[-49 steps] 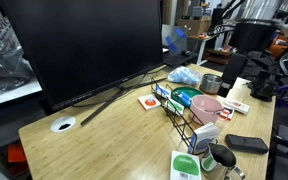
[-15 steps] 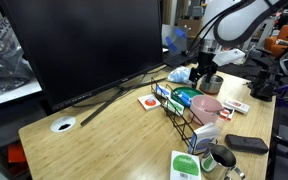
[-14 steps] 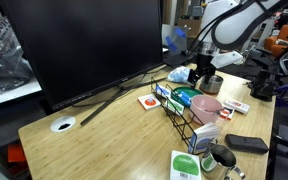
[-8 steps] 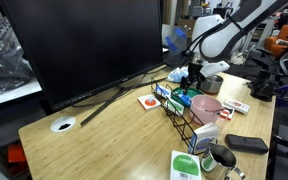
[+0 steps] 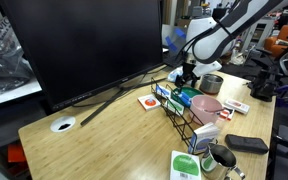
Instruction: Pick up the blue spoon and place it in the pink cup
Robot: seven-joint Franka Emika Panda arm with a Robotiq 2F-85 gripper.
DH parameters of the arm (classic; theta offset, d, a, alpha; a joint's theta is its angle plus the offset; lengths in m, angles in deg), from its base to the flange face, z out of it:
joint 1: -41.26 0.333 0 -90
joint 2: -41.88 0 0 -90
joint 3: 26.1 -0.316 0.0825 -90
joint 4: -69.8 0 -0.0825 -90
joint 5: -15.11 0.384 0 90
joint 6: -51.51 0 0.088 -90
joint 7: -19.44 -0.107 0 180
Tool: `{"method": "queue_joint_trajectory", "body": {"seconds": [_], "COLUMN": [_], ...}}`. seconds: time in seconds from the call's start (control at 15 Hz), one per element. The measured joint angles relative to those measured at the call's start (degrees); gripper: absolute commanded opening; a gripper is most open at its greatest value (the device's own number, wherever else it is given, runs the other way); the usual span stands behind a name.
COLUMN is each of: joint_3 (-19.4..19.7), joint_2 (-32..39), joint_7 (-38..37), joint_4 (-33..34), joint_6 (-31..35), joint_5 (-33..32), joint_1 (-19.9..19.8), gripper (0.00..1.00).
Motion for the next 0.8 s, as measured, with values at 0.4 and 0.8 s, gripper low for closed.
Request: {"method": "queue_joint_trajectory", "body": {"seconds": [0.4, 0.8], "joint_3": [3.4, 4.6], "joint_2": [2.4, 8.0], "joint_7": [-6.1, -8.1], "joint_4": [0.8, 4.4], "joint_6": [0.3, 0.3], "joint_5": [-1.8, -1.8], "joint_1": [1.7, 1.7], "gripper": [1.00, 1.00]}}
